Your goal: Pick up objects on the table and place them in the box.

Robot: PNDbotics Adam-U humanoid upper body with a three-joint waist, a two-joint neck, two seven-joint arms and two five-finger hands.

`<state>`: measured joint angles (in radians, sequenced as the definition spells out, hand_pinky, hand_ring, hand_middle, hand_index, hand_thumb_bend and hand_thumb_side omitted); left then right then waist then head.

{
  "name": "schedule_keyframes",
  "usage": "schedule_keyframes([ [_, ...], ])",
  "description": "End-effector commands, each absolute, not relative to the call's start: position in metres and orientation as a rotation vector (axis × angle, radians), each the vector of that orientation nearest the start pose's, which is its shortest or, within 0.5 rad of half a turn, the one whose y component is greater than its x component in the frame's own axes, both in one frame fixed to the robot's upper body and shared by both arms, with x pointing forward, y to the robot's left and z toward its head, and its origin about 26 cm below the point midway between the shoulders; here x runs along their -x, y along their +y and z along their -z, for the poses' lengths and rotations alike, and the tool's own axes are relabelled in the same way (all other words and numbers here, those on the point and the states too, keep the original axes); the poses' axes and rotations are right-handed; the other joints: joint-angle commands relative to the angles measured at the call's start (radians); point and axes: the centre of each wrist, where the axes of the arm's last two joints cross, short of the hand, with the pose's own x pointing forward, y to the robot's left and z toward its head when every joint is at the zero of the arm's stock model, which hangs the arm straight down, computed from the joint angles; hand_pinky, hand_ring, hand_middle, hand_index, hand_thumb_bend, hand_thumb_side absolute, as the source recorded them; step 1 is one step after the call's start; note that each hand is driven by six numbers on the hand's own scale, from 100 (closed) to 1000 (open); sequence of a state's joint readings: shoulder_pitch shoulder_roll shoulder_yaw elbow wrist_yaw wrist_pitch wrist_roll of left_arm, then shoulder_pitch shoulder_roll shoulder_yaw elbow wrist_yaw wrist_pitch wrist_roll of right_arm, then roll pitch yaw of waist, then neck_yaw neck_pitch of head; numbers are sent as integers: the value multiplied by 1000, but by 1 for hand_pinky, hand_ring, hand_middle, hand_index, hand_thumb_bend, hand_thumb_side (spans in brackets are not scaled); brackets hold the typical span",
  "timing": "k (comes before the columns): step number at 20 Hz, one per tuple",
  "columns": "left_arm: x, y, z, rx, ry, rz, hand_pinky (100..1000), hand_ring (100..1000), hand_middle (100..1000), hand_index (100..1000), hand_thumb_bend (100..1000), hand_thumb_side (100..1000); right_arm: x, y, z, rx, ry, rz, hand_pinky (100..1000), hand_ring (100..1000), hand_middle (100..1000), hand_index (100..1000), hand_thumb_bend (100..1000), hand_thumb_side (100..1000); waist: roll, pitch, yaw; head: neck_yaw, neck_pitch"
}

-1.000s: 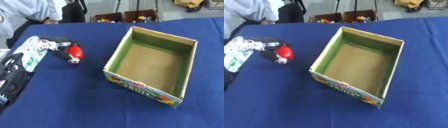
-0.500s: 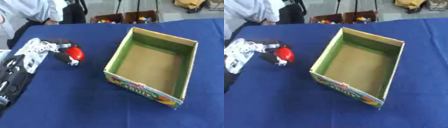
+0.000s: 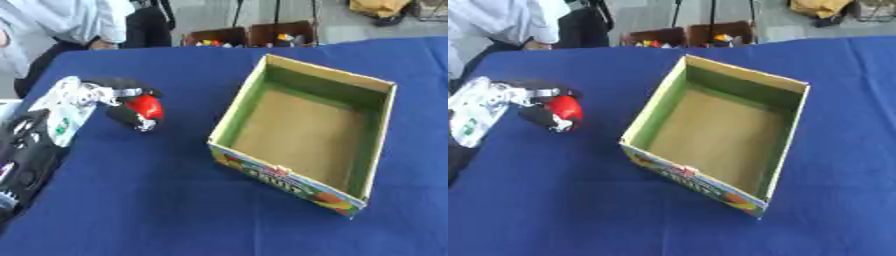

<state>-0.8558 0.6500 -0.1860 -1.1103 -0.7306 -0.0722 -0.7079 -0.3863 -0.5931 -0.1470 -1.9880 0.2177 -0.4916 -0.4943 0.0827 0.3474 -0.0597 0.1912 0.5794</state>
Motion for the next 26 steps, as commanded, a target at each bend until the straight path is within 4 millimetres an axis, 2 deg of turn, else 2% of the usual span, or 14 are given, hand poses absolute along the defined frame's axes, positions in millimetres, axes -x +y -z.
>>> schedule_keyframes([
  [1, -444, 341, -251, -819, -1166, 1494, 256, 600, 837, 1000, 100, 513, -294, -322, -277, -782, 3072, 191, 714, 768, 726, 773, 100, 1000, 3, -11, 3, 1, -6],
  [9, -440, 340, -260, -853, -1207, 1487, 216, 556, 822, 1000, 100, 447, -293, -323, -276, -786, 3077, 177, 714, 768, 726, 771, 100, 1000, 3, -24, 10, -5, 0],
  [15, -435, 335, -273, -878, -1263, 1499, 186, 525, 801, 984, 100, 446, -293, -325, -275, -790, 3082, 167, 713, 767, 726, 770, 100, 1000, 4, -38, 13, -8, 7],
  [19, -428, 327, -292, -879, -1361, 1496, 171, 510, 790, 972, 100, 445, -293, -325, -274, -792, 3087, 165, 713, 767, 726, 770, 100, 1000, 7, -49, 16, -11, 14],
  [24, -412, 303, -326, -904, -1510, 1554, 159, 499, 788, 972, 100, 444, -292, -326, -274, -790, 3089, 164, 713, 767, 726, 770, 100, 1000, 13, -62, 14, -12, 21],
  [25, -408, 297, -332, -906, -1539, 1571, 159, 499, 787, 972, 100, 524, -292, -326, -275, -790, 3089, 163, 713, 766, 726, 770, 100, 1000, 14, -64, 13, -10, 22],
  [26, -404, 290, -339, -908, -1571, 1592, 158, 498, 787, 973, 100, 445, -292, -326, -275, -788, 3089, 164, 712, 766, 726, 770, 100, 1000, 15, -66, 11, -9, 24],
])
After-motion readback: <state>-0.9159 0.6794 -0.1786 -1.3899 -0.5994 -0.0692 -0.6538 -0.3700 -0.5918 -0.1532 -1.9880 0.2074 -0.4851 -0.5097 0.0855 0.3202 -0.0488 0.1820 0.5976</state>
